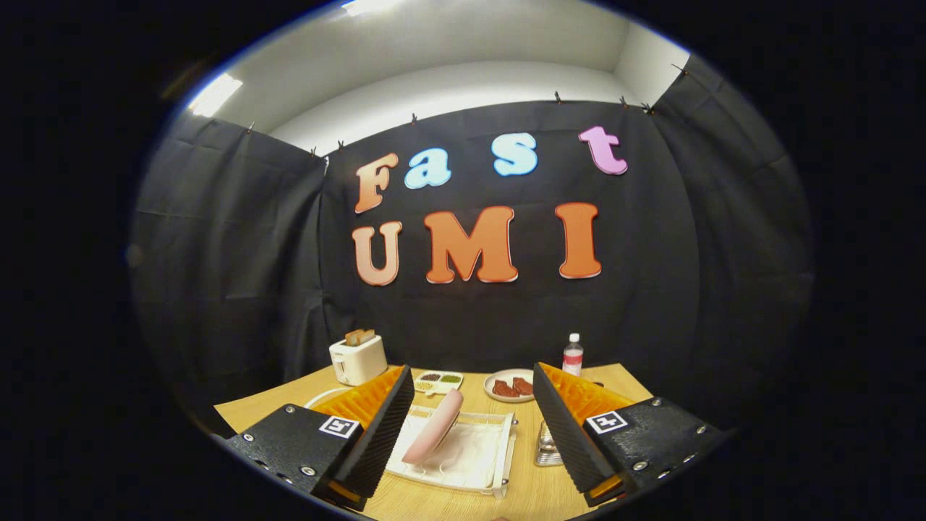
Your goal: Take the plate from the dish rack, then take the spoon from the basket and place it into the plate.
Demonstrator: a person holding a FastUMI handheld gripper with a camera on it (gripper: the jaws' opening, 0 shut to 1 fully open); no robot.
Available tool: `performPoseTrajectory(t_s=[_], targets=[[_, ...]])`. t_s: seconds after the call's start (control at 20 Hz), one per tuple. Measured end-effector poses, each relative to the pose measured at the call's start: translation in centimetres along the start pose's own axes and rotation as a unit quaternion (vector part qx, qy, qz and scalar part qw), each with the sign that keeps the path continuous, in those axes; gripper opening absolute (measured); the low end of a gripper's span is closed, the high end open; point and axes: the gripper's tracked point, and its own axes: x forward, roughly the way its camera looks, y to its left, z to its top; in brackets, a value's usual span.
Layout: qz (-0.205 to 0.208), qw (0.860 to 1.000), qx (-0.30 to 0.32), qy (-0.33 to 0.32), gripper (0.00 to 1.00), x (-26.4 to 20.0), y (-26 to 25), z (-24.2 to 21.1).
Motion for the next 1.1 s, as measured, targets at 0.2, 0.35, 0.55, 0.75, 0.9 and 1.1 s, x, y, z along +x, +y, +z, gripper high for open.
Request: performPoseTrajectory(t_s=[0.2,0.35,0.55,0.75,0.9,1.1], targets=[[0.005,0.997,0.021,0.079,0.98,1.5,0.8,-2.9],[0.021,0.992,0.018,0.126,0.98,3.1,1.9,-4.4],[0.026,0.983,-0.005,0.183,0.98,5.9,2.8,-6.1],[0.006,0.967,-0.034,0.254,0.95,8.9,3.2,-9.1],[0.015,0.950,-0.033,0.309,0.92,10.3,3.9,-11.2],[0.010,0.929,-0.015,0.369,0.90,12.1,3.6,-13.2]])
